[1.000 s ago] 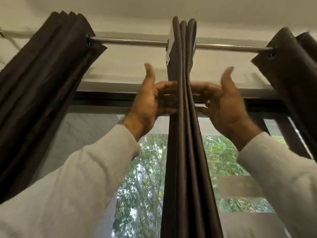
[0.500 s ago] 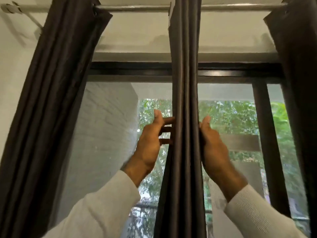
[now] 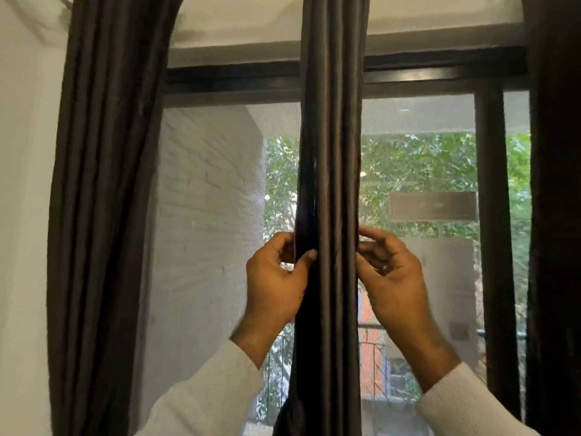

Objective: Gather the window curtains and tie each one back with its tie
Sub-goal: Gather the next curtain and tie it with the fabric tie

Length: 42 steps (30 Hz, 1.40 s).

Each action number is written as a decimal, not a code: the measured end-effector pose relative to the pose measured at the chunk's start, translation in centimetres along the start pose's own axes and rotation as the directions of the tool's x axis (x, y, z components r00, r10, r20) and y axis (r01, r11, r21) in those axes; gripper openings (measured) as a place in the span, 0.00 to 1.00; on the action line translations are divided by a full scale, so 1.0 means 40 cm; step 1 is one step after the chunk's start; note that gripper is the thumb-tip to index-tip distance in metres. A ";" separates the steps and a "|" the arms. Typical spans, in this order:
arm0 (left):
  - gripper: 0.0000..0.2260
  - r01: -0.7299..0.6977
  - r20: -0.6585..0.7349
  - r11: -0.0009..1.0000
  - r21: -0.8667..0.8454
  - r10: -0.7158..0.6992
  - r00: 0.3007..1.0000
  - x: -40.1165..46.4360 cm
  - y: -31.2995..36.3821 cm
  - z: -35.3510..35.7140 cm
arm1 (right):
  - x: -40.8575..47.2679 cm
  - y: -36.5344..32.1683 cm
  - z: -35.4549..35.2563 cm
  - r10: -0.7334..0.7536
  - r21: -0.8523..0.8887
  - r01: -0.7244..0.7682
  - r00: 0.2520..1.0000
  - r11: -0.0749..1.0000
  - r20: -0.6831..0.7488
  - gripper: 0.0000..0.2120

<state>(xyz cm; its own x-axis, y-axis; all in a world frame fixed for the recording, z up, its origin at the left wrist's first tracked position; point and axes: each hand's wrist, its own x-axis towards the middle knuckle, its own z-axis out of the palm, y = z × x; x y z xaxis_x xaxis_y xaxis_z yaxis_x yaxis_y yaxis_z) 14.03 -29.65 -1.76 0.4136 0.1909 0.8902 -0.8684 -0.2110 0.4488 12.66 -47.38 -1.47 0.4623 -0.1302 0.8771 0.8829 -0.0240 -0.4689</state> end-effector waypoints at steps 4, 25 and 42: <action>0.16 -0.151 -0.155 0.982 0.112 0.167 0.974 -0.079 0.024 -0.060 | -0.076 -0.013 -0.031 -0.135 -0.214 0.096 0.975 0.972 -0.176 0.15; 0.06 -0.178 0.176 0.966 0.188 0.145 0.974 -0.339 -0.047 -0.106 | -0.386 0.042 -0.033 0.005 -0.380 -0.035 0.997 0.924 -0.081 0.15; 0.18 -0.016 0.117 0.984 0.175 -0.005 0.993 -0.384 -0.034 -0.164 | -0.529 0.092 0.052 -0.109 -0.640 0.102 0.994 0.761 0.028 0.09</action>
<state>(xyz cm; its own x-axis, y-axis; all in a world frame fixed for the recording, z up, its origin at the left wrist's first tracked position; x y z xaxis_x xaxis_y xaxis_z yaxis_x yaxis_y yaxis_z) 7.06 -26.01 -16.54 0.4469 0.0782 0.8911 -0.8136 -0.3786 0.4413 6.28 -42.65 -21.55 0.3652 -0.0989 0.9257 0.6668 -0.6661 -0.3342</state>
